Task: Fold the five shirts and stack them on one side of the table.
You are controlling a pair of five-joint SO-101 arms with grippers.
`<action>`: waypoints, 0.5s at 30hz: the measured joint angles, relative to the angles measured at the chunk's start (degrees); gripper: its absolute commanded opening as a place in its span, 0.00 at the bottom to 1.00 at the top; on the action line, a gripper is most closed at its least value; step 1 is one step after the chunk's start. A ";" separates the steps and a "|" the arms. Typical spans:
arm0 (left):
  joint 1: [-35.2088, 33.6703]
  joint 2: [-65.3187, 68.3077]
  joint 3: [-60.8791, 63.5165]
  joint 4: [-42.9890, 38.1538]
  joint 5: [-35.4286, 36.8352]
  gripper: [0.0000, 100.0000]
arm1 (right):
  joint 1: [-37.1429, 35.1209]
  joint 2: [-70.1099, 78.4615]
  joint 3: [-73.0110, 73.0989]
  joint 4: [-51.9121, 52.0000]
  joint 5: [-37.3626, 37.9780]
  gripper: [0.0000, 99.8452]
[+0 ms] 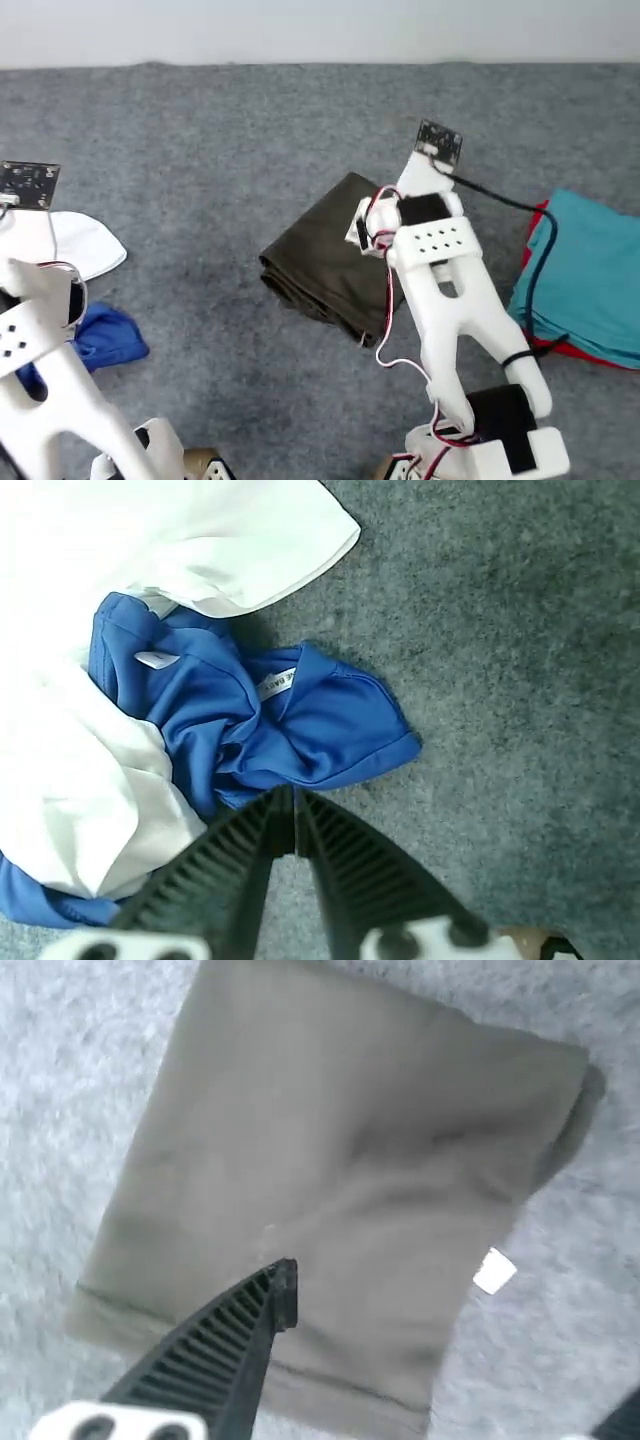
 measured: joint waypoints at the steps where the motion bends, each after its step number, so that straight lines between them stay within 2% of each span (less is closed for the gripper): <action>1: 0.00 0.00 0.00 0.00 0.00 0.01 | 0.00 0.00 1.93 -2.37 -0.79 0.43; 8: -0.26 0.00 0.00 0.00 0.00 0.01 | -0.35 1.49 11.78 -18.73 -5.36 0.43; 15: -0.44 0.00 0.00 0.00 0.00 0.01 | -0.18 14.15 11.34 -21.89 -7.03 0.43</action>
